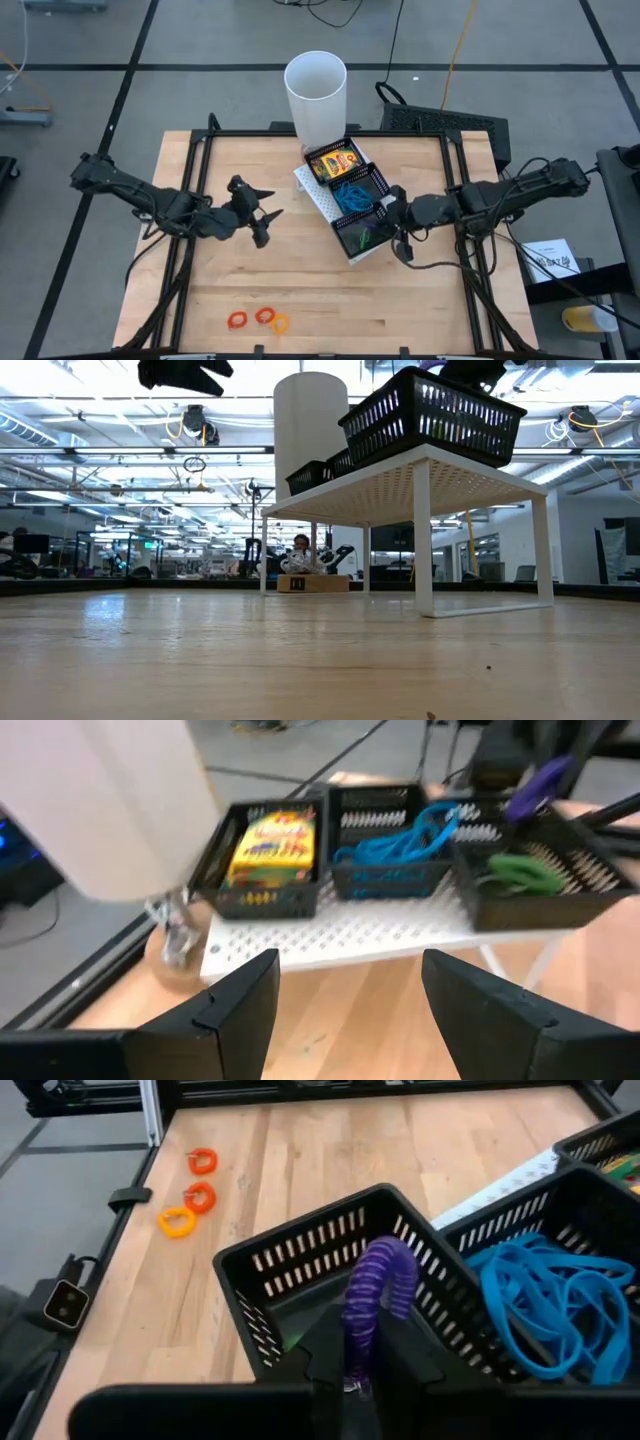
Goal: Pick & Place Office Desk Supplies
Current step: Put the purple spring rubberband into the bottom black bin on the shelf, then put the orange spring rubberband into the bottom black bin on the shelf
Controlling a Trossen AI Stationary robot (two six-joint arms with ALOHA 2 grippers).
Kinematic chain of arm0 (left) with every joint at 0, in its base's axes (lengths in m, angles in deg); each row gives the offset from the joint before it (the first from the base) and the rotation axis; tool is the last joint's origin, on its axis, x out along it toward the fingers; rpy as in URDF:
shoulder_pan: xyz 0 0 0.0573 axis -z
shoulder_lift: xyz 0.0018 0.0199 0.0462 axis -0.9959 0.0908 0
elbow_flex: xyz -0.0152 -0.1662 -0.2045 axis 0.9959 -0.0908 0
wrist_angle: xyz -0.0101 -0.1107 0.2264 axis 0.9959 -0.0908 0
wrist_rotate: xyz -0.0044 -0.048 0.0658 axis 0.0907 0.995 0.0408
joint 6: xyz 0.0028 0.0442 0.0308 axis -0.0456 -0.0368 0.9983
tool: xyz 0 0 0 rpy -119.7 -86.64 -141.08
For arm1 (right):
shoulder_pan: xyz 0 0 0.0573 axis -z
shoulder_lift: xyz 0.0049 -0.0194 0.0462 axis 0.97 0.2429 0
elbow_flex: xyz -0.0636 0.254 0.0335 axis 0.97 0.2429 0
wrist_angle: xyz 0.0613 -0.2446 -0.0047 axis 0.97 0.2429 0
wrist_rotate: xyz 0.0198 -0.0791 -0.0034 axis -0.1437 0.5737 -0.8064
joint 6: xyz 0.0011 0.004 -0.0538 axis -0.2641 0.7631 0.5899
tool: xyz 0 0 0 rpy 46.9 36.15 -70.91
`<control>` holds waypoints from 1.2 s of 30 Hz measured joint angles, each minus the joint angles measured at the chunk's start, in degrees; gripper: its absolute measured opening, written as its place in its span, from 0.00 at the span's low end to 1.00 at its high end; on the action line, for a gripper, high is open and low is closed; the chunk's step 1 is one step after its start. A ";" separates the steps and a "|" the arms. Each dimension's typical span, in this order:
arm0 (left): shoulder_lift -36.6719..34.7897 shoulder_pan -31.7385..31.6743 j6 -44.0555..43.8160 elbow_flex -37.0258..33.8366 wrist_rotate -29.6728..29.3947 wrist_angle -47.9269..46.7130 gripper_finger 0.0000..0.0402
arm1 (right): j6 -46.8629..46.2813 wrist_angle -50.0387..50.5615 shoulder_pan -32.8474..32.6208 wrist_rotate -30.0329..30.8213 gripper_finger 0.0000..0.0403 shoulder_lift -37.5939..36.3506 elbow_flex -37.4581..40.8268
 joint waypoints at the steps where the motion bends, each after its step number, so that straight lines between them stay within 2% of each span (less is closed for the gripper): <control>1: 0.07 -0.19 -0.71 -0.38 -0.05 -0.24 0.64 | 0.00 -0.23 0.02 -0.08 0.06 -0.24 0.00; 5: -0.11 -0.90 -2.04 -0.55 0.30 0.17 0.64 | 0.00 -0.01 0.00 -0.21 0.12 -0.34 0.00; 15: 0.38 -0.95 -2.61 -0.66 1.30 -0.02 0.64 | 1.11 -0.62 -0.22 0.03 0.39 -0.34 0.02; 18: 0.34 -0.95 -3.62 -0.66 6.32 -0.20 0.64 | 1.25 -0.83 -0.22 0.05 0.44 -0.34 0.02; 23: 0.36 -0.58 -3.03 -0.66 23.78 -0.50 0.64 | 2.58 -0.96 -0.22 0.05 0.48 -0.34 0.04; 25: 0.87 0.79 -4.23 -0.64 28.98 -0.43 0.64 | 3.22 -1.65 -0.22 0.04 0.47 -0.34 0.04; 29: 5.63 5.62 -8.34 -0.61 30.66 -3.48 0.64 | 4.86 -3.45 -0.22 0.03 0.46 -0.34 0.04; 36: 18.82 14.41 -24.77 -0.75 34.82 -9.31 0.64 | 7.99 -3.75 -0.38 -0.24 0.44 -0.75 0.04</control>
